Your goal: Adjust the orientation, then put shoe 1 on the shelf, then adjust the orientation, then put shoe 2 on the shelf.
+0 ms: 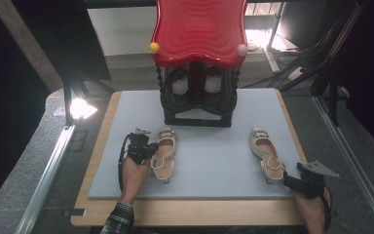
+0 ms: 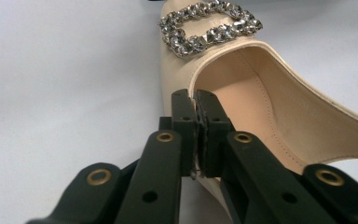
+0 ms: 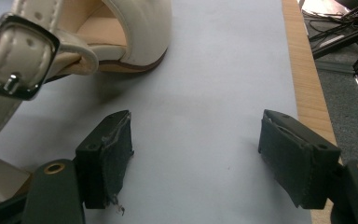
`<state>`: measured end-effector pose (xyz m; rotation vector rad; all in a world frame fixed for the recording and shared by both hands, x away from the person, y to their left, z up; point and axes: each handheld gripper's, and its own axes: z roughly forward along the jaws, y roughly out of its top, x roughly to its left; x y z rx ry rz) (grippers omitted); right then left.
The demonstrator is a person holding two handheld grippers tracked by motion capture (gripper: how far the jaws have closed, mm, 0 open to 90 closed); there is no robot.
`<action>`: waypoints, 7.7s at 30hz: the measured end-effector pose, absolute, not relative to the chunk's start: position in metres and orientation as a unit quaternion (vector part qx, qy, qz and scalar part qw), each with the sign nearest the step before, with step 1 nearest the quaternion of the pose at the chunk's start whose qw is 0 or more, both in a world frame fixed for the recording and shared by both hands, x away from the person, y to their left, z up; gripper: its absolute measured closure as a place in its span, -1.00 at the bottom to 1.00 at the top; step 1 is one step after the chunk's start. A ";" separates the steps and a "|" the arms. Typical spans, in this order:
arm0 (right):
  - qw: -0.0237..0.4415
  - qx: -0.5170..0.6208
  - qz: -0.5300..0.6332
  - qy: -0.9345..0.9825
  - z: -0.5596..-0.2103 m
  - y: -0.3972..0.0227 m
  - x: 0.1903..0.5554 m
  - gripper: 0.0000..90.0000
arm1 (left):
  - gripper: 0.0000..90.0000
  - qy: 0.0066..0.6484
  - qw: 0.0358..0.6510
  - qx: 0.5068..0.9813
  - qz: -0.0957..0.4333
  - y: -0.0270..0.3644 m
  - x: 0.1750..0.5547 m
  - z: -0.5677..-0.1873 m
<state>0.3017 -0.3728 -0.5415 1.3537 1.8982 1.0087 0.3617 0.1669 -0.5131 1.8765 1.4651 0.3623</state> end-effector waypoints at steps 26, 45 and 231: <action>0.296 0.509 0.379 0.714 -0.541 -0.373 0.302 -0.43 | 0.97 0.586 0.470 0.640 0.160 0.224 0.355 -0.495; 0.297 0.508 0.379 0.714 -0.542 -0.373 0.302 -0.43 | 0.97 0.581 0.543 0.578 0.182 0.261 0.374 -0.458; 0.276 0.509 0.391 0.715 -0.541 -0.374 0.304 -0.61 | -0.88 0.535 0.526 0.591 0.295 0.265 0.485 -0.343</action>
